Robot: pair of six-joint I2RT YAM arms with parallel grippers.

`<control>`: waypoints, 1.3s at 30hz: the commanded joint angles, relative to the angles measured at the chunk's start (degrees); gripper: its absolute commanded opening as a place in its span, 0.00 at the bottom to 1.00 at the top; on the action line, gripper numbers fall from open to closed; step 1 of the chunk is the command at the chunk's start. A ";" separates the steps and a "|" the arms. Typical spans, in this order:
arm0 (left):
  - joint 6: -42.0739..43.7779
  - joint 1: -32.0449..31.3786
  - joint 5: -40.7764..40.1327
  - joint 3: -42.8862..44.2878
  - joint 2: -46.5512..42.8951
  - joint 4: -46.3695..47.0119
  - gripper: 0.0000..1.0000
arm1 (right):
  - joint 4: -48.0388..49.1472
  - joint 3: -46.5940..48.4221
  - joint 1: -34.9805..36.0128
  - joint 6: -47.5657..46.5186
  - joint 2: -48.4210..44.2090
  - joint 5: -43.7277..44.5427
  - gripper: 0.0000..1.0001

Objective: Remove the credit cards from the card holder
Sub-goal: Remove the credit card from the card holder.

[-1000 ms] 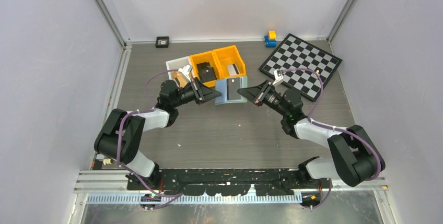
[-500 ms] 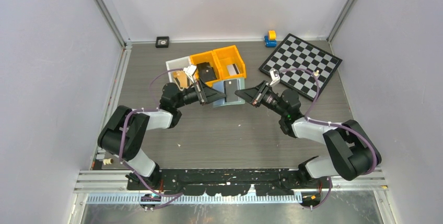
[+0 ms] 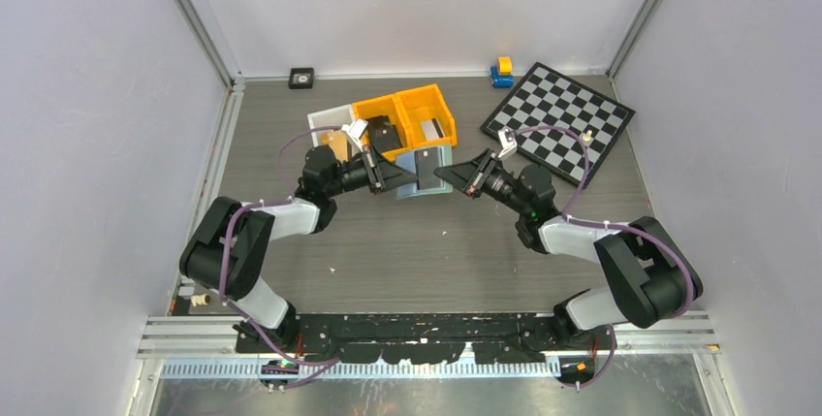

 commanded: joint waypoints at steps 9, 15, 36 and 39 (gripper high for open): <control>11.43 0.98 -5.91 3.19 -4.08 -24.04 0.00 | 0.82 2.04 1.25 -2.04 -3.32 0.18 0.16; 12.65 1.88 -7.54 3.10 -5.63 -27.71 0.00 | -4.82 1.42 0.77 -4.55 -6.42 3.07 0.16; 1.55 2.15 -2.03 -0.74 -2.78 -3.03 0.17 | -5.95 2.25 0.42 -4.04 -4.61 2.78 0.10; 1.19 2.19 -1.98 -0.86 -2.80 -2.53 0.20 | -5.97 2.22 0.42 -3.95 -4.32 2.82 0.10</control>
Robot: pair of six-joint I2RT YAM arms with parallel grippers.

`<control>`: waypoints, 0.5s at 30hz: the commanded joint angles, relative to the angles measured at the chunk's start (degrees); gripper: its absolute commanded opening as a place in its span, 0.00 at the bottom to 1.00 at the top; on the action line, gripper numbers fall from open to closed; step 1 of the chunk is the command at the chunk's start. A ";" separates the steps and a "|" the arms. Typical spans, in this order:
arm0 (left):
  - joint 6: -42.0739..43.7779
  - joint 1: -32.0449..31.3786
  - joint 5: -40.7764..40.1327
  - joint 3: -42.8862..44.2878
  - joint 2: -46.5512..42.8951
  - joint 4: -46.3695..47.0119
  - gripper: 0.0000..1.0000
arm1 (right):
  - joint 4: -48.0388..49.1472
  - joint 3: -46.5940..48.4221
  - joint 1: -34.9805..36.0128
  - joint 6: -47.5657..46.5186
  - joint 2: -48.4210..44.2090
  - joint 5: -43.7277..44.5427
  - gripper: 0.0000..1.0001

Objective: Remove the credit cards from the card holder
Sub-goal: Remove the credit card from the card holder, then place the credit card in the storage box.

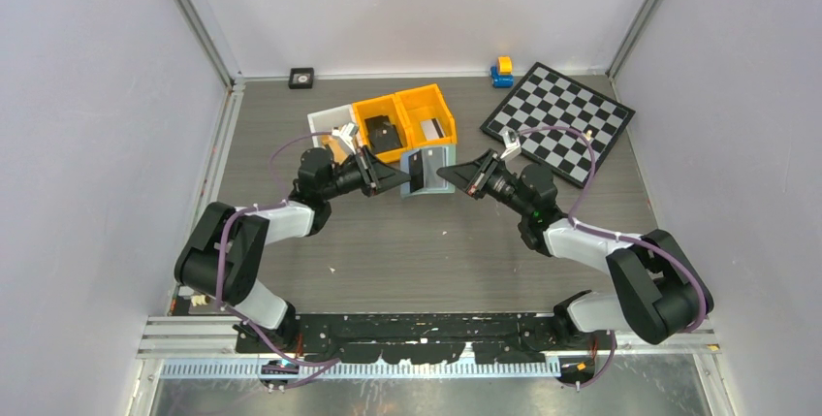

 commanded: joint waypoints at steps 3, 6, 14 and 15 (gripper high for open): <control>-1.86 0.22 1.38 -0.07 0.02 7.55 0.26 | 3.63 2.24 0.19 0.72 1.01 -1.11 0.10; -2.31 0.25 1.57 0.02 0.65 8.01 0.29 | 4.87 2.19 0.19 1.63 2.02 -1.43 0.10; -1.17 0.24 1.13 0.76 2.26 3.77 0.31 | 7.87 2.06 0.19 3.31 3.73 -2.18 0.10; -0.04 0.19 0.75 1.26 1.95 0.75 0.31 | 7.75 2.14 0.24 3.30 3.78 -2.15 0.10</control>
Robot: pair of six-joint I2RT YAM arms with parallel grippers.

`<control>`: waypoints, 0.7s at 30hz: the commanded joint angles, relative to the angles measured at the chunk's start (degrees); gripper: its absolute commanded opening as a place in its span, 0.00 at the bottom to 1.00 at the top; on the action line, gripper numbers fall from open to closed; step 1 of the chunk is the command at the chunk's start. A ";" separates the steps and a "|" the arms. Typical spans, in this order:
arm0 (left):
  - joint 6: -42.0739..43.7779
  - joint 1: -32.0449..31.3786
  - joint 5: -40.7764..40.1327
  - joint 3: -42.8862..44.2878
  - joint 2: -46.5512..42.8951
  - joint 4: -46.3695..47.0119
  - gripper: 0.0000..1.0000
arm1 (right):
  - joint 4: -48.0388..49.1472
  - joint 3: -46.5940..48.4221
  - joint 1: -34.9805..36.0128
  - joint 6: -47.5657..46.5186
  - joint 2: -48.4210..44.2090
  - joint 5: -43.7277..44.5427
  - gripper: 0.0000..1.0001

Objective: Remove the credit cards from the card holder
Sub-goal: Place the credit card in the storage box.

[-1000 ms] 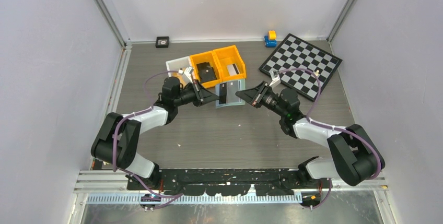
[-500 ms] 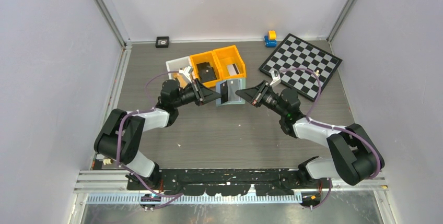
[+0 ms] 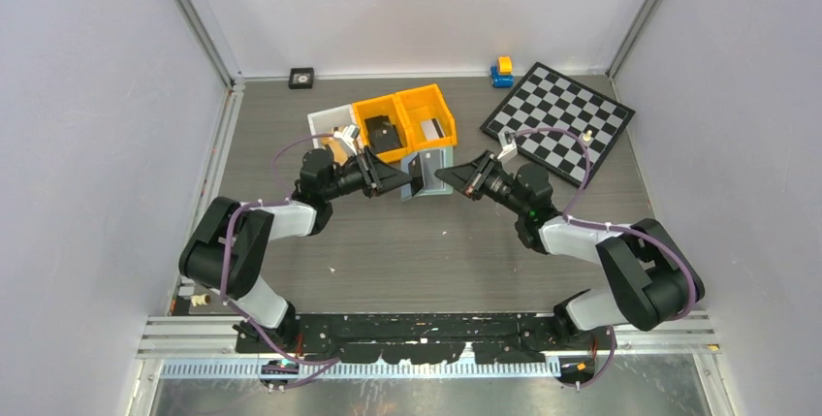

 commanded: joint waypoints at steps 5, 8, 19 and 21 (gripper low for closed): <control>9.00 0.16 -2.81 3.94 -2.45 -17.78 0.34 | 5.69 1.85 0.20 1.25 1.70 -1.53 0.10; 11.90 -0.13 -4.11 5.29 -3.17 -23.36 0.36 | 7.34 1.86 0.25 2.18 4.03 -1.68 0.10; 18.08 -1.37 -6.90 9.04 2.28 -32.34 0.35 | 13.10 1.86 -0.17 4.04 16.98 -0.92 0.07; 19.53 -1.42 -8.04 9.66 3.15 -34.31 0.35 | 13.86 1.93 -0.57 4.04 19.25 -0.88 0.07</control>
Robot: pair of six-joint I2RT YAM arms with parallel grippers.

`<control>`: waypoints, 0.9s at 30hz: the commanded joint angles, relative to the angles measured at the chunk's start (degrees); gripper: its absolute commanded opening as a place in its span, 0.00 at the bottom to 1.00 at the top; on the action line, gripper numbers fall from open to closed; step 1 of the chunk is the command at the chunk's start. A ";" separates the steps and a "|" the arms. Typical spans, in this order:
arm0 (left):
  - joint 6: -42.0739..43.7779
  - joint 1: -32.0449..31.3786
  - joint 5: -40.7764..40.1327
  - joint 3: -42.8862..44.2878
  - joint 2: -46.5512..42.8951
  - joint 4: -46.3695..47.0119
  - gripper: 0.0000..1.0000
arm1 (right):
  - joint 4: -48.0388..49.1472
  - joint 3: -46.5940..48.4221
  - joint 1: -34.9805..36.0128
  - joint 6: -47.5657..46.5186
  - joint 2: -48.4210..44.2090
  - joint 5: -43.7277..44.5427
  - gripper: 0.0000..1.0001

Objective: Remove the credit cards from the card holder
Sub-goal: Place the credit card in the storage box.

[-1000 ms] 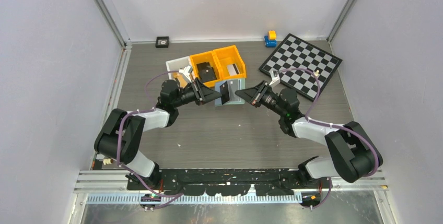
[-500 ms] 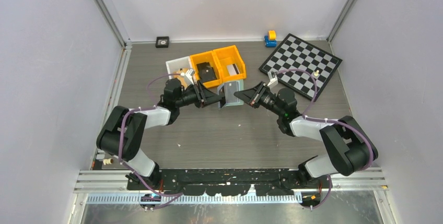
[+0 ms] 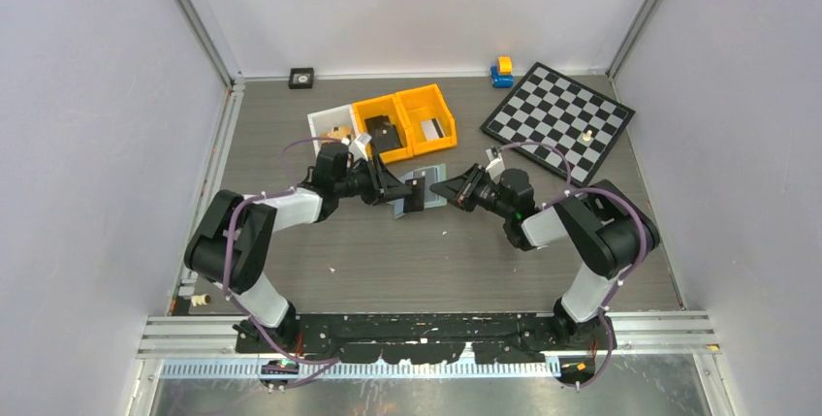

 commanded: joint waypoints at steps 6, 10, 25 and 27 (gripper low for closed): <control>8.08 -1.46 -4.89 4.66 6.13 -10.02 0.34 | 7.47 1.13 -1.61 0.12 8.63 0.56 0.07; 8.01 -2.33 -4.19 5.90 10.06 -9.64 0.34 | 9.14 0.79 -2.60 0.74 12.17 0.75 0.07; 10.53 -4.17 -5.68 9.57 13.82 -14.45 0.35 | 7.95 1.59 -2.49 -0.40 14.58 0.51 0.44; 10.06 -4.17 -5.00 9.59 14.03 -13.65 0.35 | 6.00 2.18 -2.07 -1.06 14.20 0.39 0.43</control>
